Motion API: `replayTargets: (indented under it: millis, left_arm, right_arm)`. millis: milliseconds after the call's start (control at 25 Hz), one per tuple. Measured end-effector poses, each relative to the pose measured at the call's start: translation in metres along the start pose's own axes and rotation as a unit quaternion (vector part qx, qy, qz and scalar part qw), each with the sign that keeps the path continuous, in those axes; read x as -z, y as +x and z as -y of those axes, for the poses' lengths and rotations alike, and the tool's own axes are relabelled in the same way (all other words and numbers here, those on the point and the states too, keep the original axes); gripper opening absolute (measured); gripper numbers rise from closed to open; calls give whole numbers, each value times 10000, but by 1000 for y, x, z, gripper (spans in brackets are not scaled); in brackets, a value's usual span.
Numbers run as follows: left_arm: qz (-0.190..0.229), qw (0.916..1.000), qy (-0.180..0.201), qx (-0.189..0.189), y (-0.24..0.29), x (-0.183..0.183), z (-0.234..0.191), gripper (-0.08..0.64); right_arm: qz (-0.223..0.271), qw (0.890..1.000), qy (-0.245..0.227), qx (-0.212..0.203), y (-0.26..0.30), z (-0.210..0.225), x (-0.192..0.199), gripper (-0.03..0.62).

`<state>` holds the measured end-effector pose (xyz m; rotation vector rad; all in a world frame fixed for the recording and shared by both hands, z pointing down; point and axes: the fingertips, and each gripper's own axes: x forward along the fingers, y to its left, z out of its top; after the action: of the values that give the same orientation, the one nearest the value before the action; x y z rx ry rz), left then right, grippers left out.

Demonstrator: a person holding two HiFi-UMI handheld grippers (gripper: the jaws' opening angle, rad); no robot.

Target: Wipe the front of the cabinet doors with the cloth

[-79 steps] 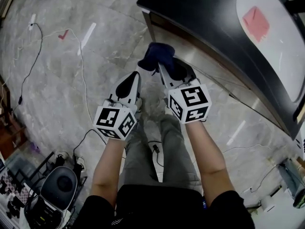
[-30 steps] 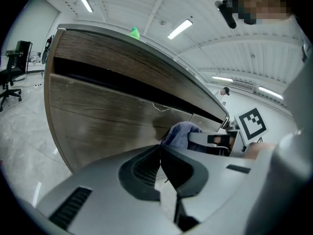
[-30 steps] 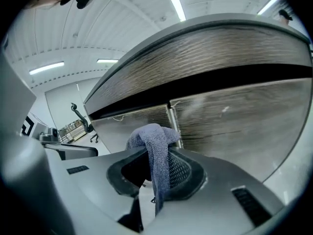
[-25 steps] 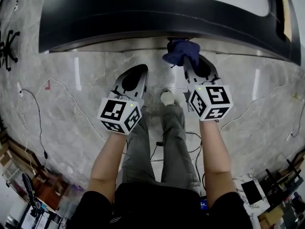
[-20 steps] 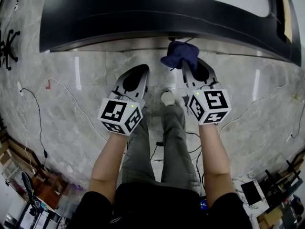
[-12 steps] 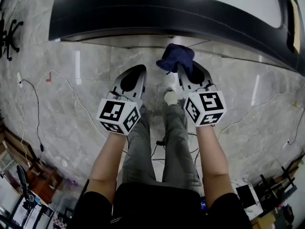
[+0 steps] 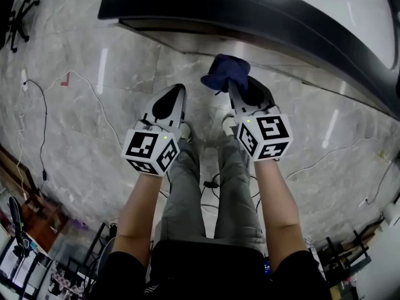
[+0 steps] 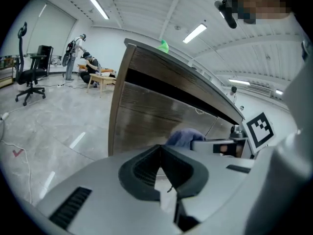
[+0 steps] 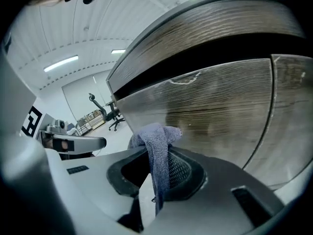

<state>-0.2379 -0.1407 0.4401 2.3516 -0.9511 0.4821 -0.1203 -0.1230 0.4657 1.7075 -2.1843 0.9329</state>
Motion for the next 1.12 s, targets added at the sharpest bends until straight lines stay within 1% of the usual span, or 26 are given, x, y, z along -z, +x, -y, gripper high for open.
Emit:
replayTargets:
  millis: [200,560,880,1120]
  left_arm:
    - [69,9997,-170,-186,-12,4,-30,8]
    - [85,9982,-388,-449,-32,19,-81,8]
    - [59,9977,-396,-556,-40,19,-115,8]
    - [-89,9977,-372,-554,-41,23,-125,8]
  right_arm:
    - [-137,9996,-166,-203,28,-26,3,71]
    - [-441,9955,-614,-567,86,-69,15,71]
    - [-525,9945,-663,-626,122,-88,13,71]
    - [-534,9950,-597,-592,132,-90,12,71]
